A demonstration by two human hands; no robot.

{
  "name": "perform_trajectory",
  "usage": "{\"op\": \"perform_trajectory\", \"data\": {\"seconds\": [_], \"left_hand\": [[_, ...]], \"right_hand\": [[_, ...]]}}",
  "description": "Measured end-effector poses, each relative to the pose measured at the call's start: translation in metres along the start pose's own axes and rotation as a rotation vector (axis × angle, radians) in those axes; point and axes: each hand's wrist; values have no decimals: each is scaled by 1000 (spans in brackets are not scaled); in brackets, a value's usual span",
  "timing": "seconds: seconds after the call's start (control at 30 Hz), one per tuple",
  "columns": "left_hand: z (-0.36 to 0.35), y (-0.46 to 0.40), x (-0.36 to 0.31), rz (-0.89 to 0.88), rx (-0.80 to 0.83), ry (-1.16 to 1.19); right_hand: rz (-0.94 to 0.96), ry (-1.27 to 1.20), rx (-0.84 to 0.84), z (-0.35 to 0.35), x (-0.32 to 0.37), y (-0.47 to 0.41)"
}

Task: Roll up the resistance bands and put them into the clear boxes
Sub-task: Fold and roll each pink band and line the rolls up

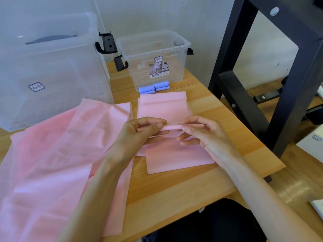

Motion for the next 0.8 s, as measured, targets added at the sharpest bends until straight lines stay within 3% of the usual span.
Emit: {"op": "perform_trajectory", "data": {"seconds": [0.33, 0.57, 0.8], "left_hand": [[-3, -5, 8, -46, -12, -31], [1, -6, 11, -45, -37, -66], [-2, -6, 11, -9, -65, 18]], "right_hand": [[84, 27, -82, -3, -8, -4], [92, 103, 0, -6, -8, -4], [95, 84, -29, -4, -6, -4]]}}
Point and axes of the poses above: each hand's wrist, its own y-axis away from the middle knuckle, its own z-axis out of the back of the hand, x = y × z, and after that the axes turned 13 degrees about y, right-handed
